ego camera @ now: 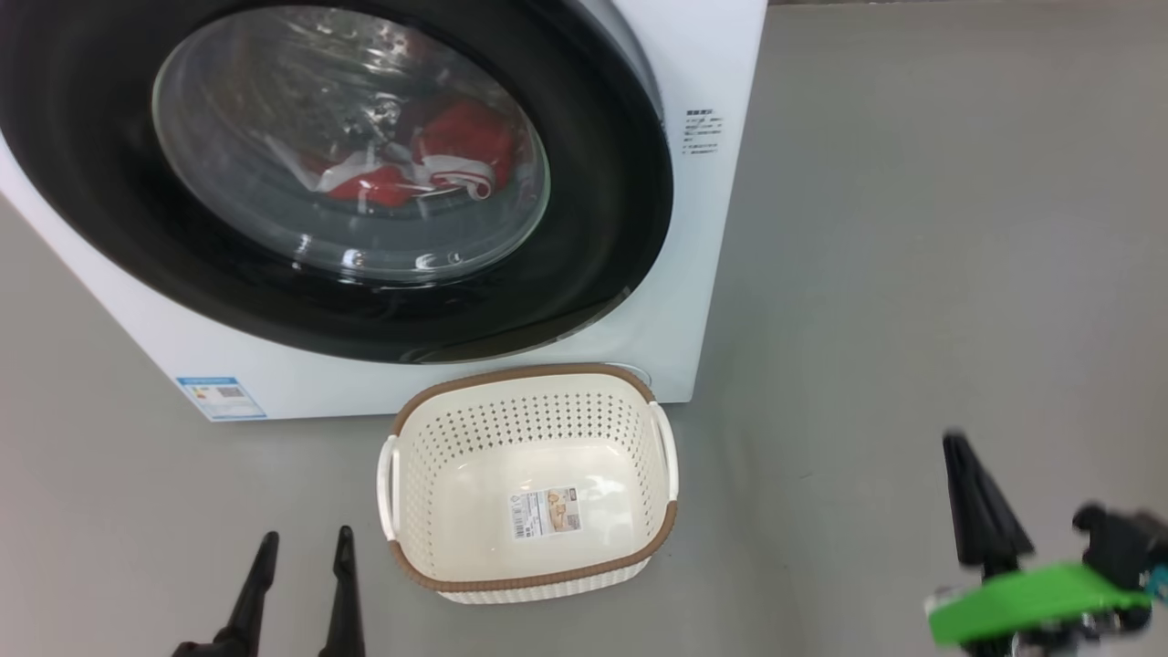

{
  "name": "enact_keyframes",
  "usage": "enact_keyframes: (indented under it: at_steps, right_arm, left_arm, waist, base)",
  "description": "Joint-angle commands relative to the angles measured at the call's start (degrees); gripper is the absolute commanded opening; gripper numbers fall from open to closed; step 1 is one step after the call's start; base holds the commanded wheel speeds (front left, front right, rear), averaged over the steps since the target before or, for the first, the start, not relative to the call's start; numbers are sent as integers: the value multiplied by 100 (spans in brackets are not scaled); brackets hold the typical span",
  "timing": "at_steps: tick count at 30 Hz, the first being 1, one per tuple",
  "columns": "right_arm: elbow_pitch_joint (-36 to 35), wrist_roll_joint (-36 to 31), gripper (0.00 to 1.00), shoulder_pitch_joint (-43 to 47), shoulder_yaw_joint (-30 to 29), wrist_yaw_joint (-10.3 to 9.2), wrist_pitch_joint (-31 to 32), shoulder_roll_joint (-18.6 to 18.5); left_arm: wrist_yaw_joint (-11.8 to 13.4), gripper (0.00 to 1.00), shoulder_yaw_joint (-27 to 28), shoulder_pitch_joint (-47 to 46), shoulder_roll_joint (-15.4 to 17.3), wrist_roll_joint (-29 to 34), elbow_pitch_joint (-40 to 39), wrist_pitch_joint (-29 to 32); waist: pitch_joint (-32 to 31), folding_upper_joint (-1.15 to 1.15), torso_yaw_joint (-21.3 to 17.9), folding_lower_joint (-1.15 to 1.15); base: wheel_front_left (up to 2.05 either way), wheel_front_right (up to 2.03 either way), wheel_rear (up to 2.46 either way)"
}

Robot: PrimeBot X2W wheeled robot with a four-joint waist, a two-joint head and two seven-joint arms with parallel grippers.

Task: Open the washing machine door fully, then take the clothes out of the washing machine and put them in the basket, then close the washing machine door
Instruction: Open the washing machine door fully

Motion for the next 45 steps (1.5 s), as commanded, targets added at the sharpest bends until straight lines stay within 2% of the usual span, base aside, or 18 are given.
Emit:
enact_keyframes:
  at_steps: [1, 7, 13, 22, 27, 30, 34, 41, 45]
  right_arm:
    - [-185, 169, 0, -480, 203, 3, -54, -58]
    - [-163, 931, 0, -1300, 382, 3, -54, -148]
    - [50, 1377, 0, -2195, 725, 3, -54, -537]
    - [465, 1975, 0, -3400, 1074, 3, -54, -885]
    - [800, 2514, 0, -3982, 1348, 3, -54, -1173]
    - [1064, 3108, 0, -4424, 1721, 3, -50, -1442]
    - [1258, 3844, 0, -4865, 2040, 3, 236, -1617]
    - [1326, 4638, 0, -5502, 2593, 3, 947, -1893]
    - [1240, 5130, 0, -5753, 2720, 3, 1395, -2005]
  left_arm:
    - [62, 100, 114, -161, 48, -68, -189, -70]
    - [113, 100, -98, -270, 48, -185, -249, -70]
    - [167, 100, -344, -483, 48, -290, -291, -70]
    - [222, 100, -598, -779, 48, -398, -340, -70]
    - [240, 100, -675, -917, 48, -461, -354, -70]
    - [262, 100, -744, -1029, 48, -521, -367, -70]
    - [295, 100, -801, -1124, 48, -584, -375, -70]
    - [334, 100, -943, -1339, 48, -691, -373, -70]
    - [363, 100, -1012, -1438, 48, -748, -370, -70]
  waist:
    - [20, 0, 62, 0]
    - [131, 0, 254, 0]
    - [350, 0, 508, 0]
    - [720, 0, 790, 0]
    - [959, 0, 967, 0]
    - [1162, 0, 1087, 0]
    - [1359, 0, 1172, 0]
    - [1689, 0, 1320, 0]
    - [1832, 0, 1394, 0]
  base:
    - [0, 0, 0]
    - [0, 0, 0]
    - [0, 0, 0]
    - [0, 0, 0]
    - [0, 0, 0]
    - [0, 0, 0]
    - [0, 0, 0]
    - [0, 0, 0]
    - [0, 0, 0]
